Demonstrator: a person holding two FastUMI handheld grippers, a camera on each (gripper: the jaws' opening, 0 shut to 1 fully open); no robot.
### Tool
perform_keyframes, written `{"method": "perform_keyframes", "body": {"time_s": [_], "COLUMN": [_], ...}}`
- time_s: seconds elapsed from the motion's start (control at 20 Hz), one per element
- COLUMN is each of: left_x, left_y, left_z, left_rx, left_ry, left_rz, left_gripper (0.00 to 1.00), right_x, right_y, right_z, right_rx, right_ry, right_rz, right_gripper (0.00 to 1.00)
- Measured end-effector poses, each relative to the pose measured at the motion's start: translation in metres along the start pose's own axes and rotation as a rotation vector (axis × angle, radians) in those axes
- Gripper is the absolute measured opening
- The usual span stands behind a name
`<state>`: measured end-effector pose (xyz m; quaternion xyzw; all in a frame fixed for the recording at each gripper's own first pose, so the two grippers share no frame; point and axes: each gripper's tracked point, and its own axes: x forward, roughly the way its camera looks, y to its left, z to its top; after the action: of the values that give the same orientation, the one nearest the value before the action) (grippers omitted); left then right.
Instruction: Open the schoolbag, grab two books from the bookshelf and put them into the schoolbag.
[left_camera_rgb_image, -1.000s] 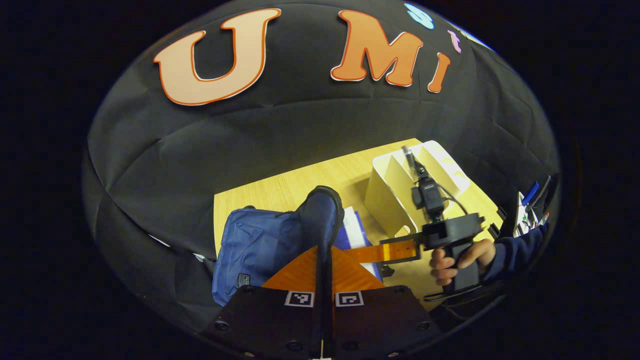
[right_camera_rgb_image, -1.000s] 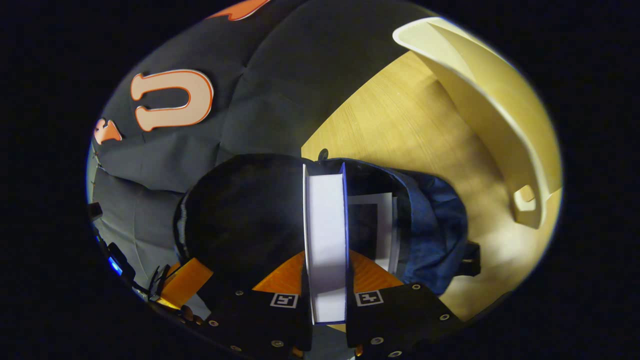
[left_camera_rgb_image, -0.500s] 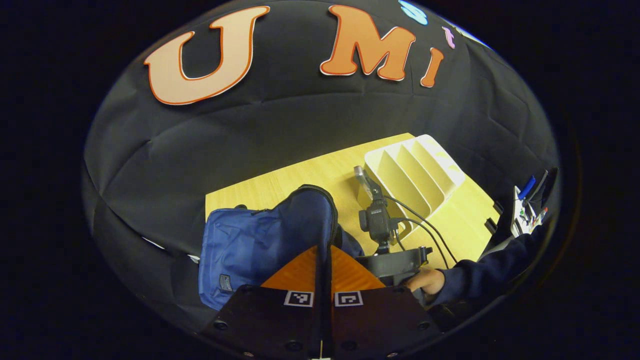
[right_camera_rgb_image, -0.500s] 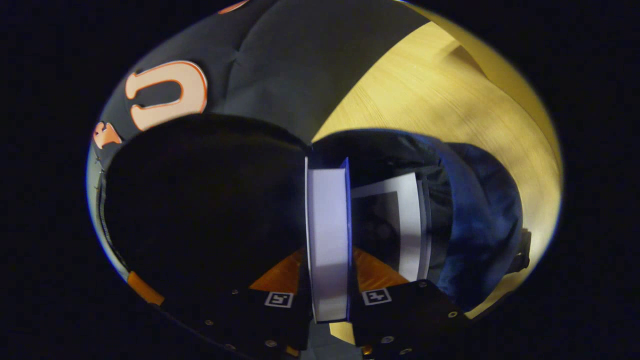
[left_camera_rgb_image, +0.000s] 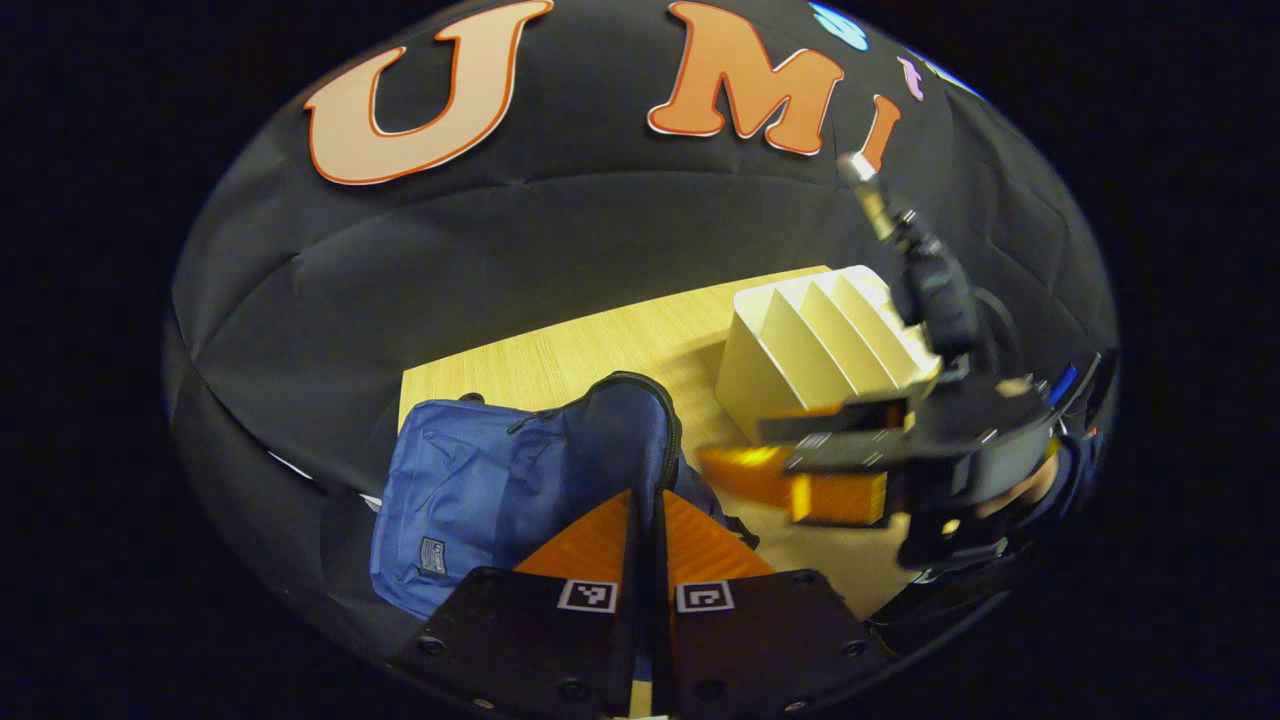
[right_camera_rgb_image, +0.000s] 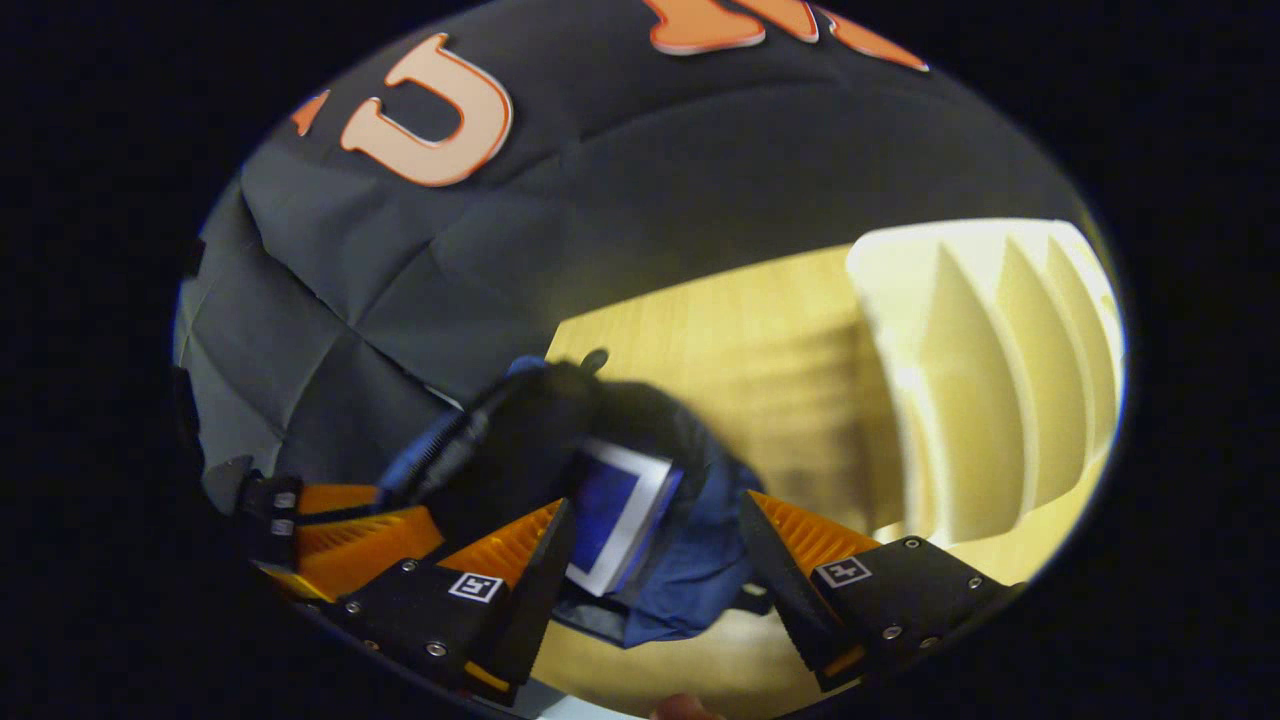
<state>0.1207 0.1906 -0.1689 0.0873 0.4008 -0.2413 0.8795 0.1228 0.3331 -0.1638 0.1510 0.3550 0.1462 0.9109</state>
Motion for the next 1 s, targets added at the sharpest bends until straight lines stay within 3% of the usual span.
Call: {"method": "perform_keyframes", "body": {"time_s": [0.15, 0.2, 0.35, 0.4, 0.45, 0.7, 0.75, 0.85, 1.0], "left_x": [0.008, 0.011, 0.016, 0.018, 0.019, 0.011, 0.011, 0.010, -0.004], "left_y": [-0.027, -0.036, -0.054, -0.062, -0.071, -0.123, -0.132, -0.151, -0.181], "left_z": [-0.006, -0.007, -0.010, -0.007, -0.001, 0.036, 0.047, 0.066, 0.092], "left_rx": [0.026, 0.037, 0.051, 0.047, 0.039, 0.022, 0.017, -0.009, -0.034], "left_ry": [-0.001, -0.007, -0.006, -0.018, -0.038, -0.162, -0.210, -0.292, -0.413], "left_rz": [-0.005, -0.005, 0.046, 0.055, 0.060, 0.086, 0.099, 0.130, 0.156], "left_gripper": [0.15, 0.26, 0.28, 0.34, 0.32, 0.72, 0.71, 1.00, 0.99], "right_x": [-0.051, -0.066, -0.103, -0.110, -0.121, -0.189, -0.201, -0.225, -0.253], "right_y": [-0.054, -0.070, -0.112, -0.123, -0.134, -0.175, -0.180, -0.188, -0.197], "right_z": [0.042, 0.051, 0.071, 0.074, 0.079, 0.110, 0.115, 0.122, 0.122], "right_rx": [-0.060, -0.082, -0.134, -0.146, -0.161, -0.209, -0.218, -0.252, -0.299], "right_ry": [-0.133, -0.163, -0.212, -0.225, -0.245, -0.418, -0.455, -0.529, -0.594], "right_rz": [-0.104, -0.140, -0.203, -0.223, -0.239, -0.310, -0.319, -0.329, -0.336], "right_gripper": [0.97, 0.97, 0.97, 0.97, 0.97, 0.97, 0.97, 0.97, 0.97]}}
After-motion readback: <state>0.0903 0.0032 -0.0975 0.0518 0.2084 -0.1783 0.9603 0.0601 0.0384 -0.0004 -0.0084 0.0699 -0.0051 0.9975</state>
